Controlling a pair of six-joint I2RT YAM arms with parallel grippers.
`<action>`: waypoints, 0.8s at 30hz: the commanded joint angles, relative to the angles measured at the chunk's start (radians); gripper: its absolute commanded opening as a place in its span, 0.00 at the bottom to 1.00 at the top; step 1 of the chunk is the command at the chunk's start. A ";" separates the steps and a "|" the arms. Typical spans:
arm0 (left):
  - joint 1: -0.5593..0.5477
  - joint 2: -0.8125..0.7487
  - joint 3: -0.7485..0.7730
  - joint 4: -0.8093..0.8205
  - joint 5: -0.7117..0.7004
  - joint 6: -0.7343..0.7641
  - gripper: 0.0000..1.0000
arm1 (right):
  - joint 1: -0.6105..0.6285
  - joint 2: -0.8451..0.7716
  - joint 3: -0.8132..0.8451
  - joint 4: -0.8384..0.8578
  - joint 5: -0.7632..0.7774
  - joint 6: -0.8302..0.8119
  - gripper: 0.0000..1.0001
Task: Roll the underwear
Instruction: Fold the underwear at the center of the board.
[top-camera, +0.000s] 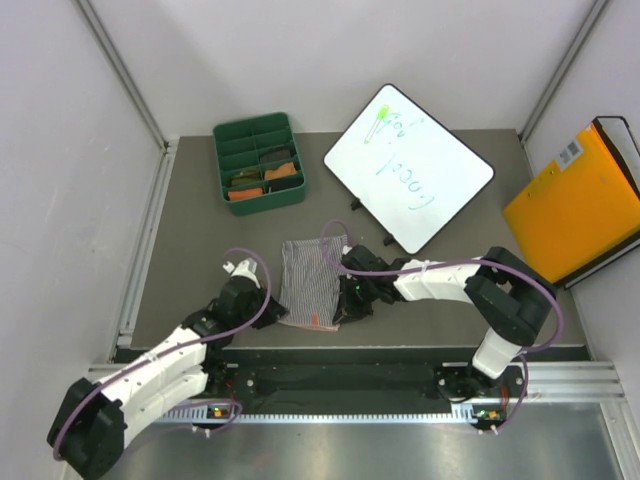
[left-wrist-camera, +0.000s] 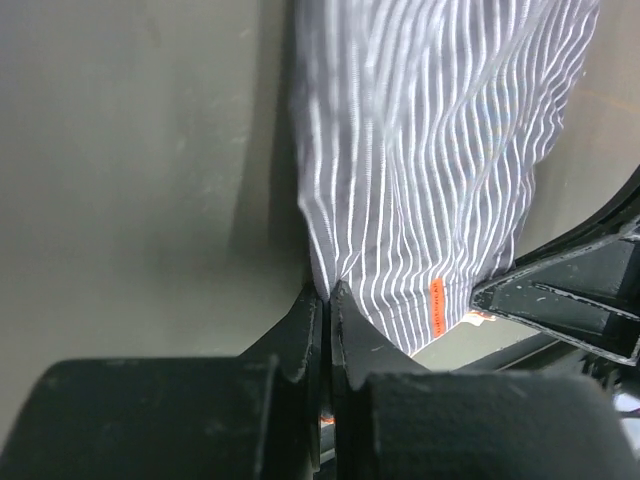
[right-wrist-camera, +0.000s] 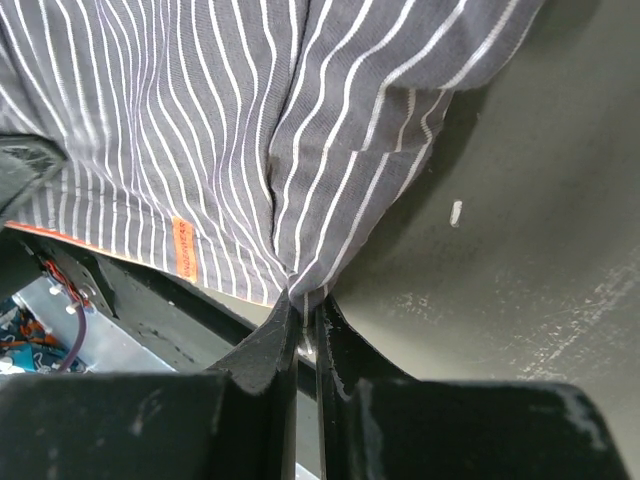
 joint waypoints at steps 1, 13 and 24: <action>-0.007 0.102 0.131 0.002 0.027 0.137 0.00 | 0.013 0.015 0.016 -0.062 0.074 -0.032 0.00; -0.163 0.291 0.294 0.044 0.014 0.181 0.00 | 0.013 0.012 0.013 -0.060 0.090 -0.034 0.00; -0.309 0.524 0.380 0.163 -0.037 0.147 0.00 | 0.013 0.022 -0.004 -0.030 0.082 -0.028 0.00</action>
